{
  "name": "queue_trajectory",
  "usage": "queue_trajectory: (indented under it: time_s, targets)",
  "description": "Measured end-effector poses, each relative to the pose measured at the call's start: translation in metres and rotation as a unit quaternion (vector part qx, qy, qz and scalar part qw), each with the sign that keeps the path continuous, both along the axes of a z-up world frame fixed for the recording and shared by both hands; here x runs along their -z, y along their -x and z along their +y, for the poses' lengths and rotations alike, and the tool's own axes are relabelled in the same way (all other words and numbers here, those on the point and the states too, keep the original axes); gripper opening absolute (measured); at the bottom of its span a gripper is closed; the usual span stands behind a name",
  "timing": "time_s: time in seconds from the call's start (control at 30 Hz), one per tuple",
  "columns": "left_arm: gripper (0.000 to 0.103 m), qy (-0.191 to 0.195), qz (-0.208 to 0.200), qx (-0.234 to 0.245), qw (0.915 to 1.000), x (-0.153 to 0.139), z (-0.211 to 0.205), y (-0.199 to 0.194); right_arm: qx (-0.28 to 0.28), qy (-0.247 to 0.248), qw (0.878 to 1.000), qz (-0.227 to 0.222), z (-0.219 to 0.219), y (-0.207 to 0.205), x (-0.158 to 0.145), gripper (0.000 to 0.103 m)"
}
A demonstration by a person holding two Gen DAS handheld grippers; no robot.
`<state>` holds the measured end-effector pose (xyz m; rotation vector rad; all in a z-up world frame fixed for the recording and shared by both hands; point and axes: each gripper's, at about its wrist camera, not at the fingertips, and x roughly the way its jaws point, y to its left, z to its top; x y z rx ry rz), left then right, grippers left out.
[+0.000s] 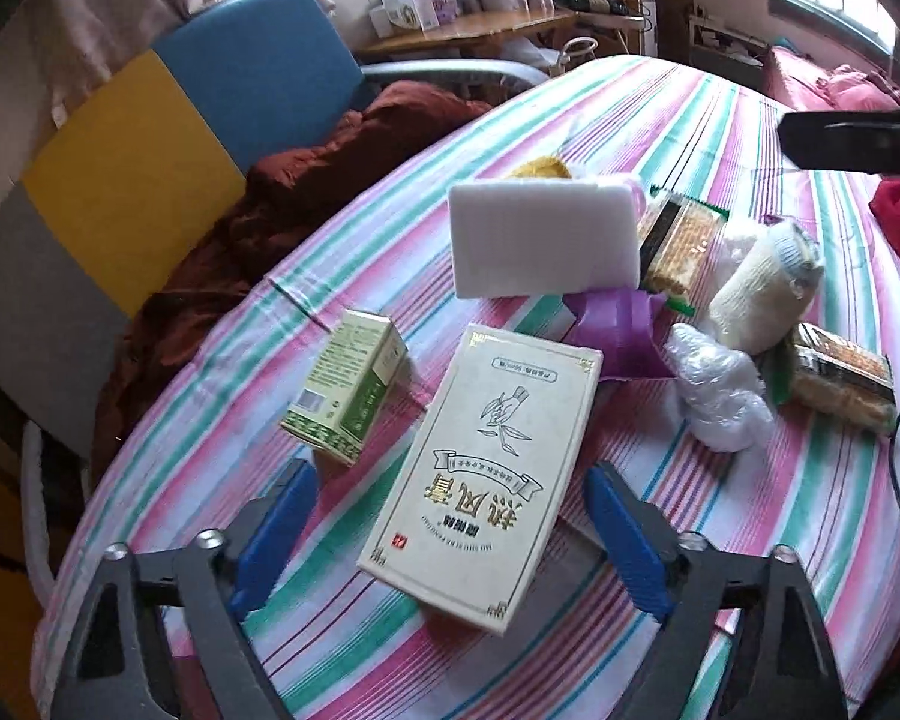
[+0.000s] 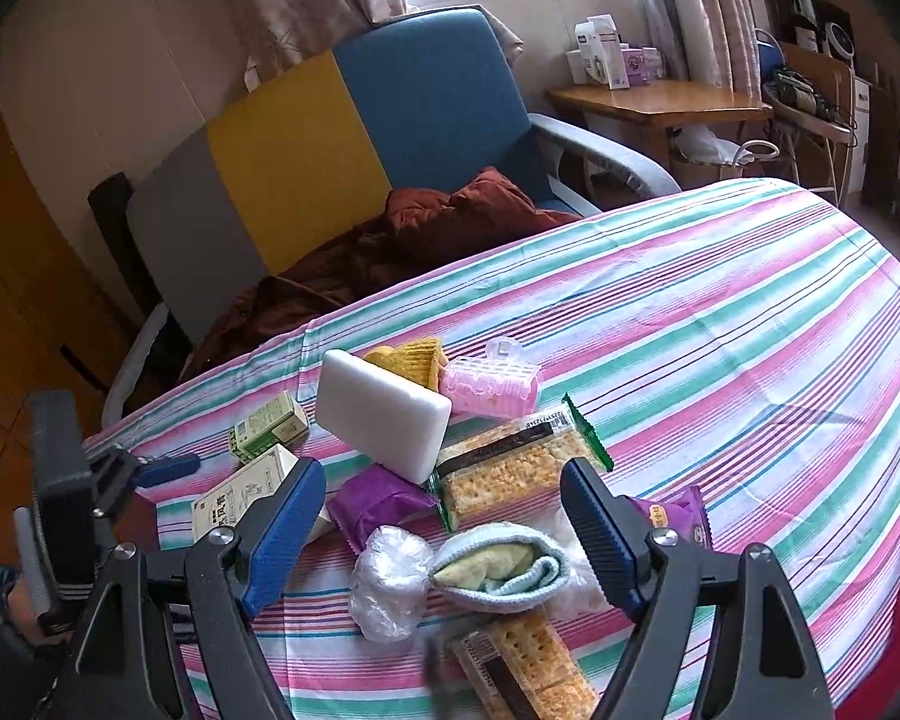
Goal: Organize objects
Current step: 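Grasp the cream tea box with the left gripper and carry it over the tray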
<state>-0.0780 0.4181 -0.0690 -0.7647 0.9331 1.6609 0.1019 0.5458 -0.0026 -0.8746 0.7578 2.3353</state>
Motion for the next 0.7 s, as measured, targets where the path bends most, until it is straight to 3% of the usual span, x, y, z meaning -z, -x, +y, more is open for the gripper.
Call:
queue_trajectory:
  time_s: [0.13,0.17,0.33,0.47,0.57,0.7]
  targets:
    - [0.064,0.008,-0.035,-0.002,0.9993,0.011,0.005,0.003,-0.002,0.001,1.000,-0.005,0.001,0.001,0.002,0.082]
    - [0.052,0.006,-0.043,-0.001,0.9991,0.012,0.005,0.003,-0.004,0.001,1.000,-0.006,0.000,0.002,0.002,0.082]
    - [0.052,-0.012,-0.057,-0.018,0.9981,0.009,-0.003,-0.004,-0.022,0.004,1.000,-0.006,-0.003,0.006,0.003,0.082]
    - [0.052,-0.042,-0.078,-0.054,0.9946,-0.003,-0.020,-0.008,-0.091,0.008,0.996,-0.005,-0.019,0.018,0.004,0.079]
    - [0.052,-0.070,-0.091,-0.083,0.9899,-0.019,-0.040,-0.011,-0.162,0.007,0.986,-0.035,-0.040,0.035,0.013,0.077]
    - [0.052,-0.101,-0.120,-0.123,0.9799,-0.034,-0.069,-0.008,-0.192,0.001,0.976,-0.105,-0.055,0.051,0.034,0.074]
